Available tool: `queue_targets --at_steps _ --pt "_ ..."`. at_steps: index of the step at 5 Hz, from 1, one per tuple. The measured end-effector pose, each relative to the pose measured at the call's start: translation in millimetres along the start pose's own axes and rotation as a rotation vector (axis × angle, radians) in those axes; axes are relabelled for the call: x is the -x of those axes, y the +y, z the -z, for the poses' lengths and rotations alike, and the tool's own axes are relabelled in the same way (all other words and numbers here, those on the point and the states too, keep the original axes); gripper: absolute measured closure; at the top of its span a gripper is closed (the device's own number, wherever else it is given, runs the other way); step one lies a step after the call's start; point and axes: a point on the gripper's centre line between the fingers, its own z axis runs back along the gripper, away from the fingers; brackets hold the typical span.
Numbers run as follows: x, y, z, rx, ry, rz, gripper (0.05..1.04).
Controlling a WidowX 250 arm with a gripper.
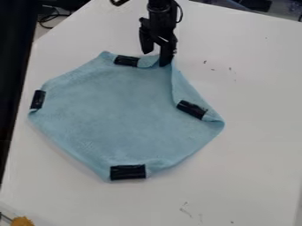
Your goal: Move the cloth to the left of the table
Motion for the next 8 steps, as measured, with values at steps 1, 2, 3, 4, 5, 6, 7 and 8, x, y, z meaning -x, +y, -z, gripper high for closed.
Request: queue_targets --at_steps 1,2,3,4,5,6,7,8 --pt "-8.0 2.0 2.2 0.002 -0.019 -0.002 0.076" --pt "-3.0 -0.3 6.2 0.009 0.004 -0.025 0.077" --pt "7.7 -3.2 4.3 -0.014 0.02 -0.046 0.077" --pt "5.0 1.1 -12.4 -0.092 0.013 -0.028 0.08" --pt "-6.7 -0.3 -34.9 -0.167 -0.012 0.001 0.082" --pt "-14.4 -0.7 -50.9 -0.214 -0.043 -0.004 0.082" --pt "-22.4 -0.9 -77.0 -0.182 -0.059 -0.057 0.082" --pt "-29.2 -9.0 -81.1 -0.087 -0.025 -0.126 0.082"
